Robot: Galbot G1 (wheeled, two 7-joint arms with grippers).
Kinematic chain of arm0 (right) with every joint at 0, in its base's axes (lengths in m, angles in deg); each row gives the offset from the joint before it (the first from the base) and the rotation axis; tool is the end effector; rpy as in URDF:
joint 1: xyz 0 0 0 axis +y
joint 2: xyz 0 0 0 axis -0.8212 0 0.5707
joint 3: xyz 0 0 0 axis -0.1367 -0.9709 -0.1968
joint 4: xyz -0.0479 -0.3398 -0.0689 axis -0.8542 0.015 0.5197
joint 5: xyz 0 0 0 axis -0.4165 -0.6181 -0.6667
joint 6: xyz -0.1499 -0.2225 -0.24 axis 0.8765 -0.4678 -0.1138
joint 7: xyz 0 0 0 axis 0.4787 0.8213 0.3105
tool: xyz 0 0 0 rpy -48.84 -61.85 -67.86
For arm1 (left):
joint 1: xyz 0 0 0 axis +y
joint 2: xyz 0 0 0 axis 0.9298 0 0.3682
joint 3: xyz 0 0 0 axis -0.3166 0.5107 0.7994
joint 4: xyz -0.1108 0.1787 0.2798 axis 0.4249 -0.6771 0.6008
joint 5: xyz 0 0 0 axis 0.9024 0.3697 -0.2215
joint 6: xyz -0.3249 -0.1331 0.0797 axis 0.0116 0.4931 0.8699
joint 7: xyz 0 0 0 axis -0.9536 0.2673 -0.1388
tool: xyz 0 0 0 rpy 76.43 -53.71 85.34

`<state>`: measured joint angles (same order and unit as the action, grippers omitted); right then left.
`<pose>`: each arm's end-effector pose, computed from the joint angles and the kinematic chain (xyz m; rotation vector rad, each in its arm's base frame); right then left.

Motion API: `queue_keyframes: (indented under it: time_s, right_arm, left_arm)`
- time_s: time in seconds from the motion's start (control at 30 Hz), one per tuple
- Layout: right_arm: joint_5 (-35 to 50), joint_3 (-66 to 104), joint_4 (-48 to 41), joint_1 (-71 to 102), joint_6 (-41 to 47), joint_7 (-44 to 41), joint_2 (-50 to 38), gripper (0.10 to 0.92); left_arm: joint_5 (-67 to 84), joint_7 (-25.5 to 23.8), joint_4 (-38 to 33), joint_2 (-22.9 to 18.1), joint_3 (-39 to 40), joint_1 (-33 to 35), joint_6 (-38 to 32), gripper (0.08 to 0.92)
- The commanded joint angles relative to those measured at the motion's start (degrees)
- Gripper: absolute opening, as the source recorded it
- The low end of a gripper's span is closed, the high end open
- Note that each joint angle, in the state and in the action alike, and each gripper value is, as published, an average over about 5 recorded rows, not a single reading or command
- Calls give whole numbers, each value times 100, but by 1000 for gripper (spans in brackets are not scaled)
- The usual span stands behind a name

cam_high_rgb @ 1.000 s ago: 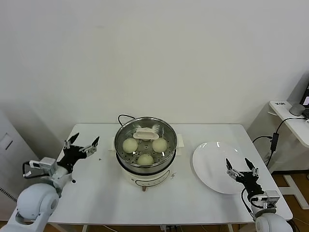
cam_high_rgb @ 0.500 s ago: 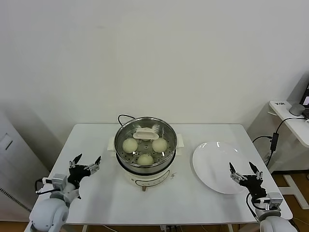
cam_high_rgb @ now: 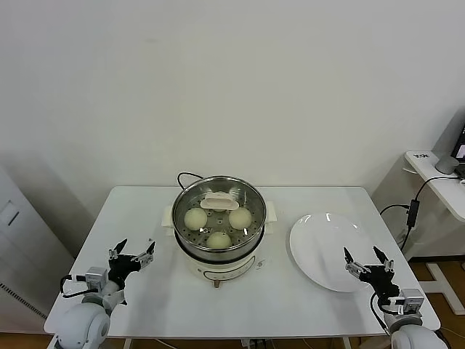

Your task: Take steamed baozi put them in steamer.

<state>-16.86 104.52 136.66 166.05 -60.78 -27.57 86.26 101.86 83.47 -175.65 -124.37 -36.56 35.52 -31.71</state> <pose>0.2276 -0.1948 -0.3525 -0.0474 -2.9254 0.0265 0.2807 0.1088 -0.3332 -0.1385 -2.8032 -0.0470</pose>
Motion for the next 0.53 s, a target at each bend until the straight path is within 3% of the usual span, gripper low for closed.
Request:
queue_keyframes:
  time_s: [0.03,0.53]
  right_arm:
    - [-79,0,-59,-27,67,-23,6,823]
    - [-160,-50,-71,-30,44,-103,51,823]
  left_arm:
    - [-56,12,95,-59,10,2,-29,823]
    - [-70,42,-15,-71,-10,15,28,823]
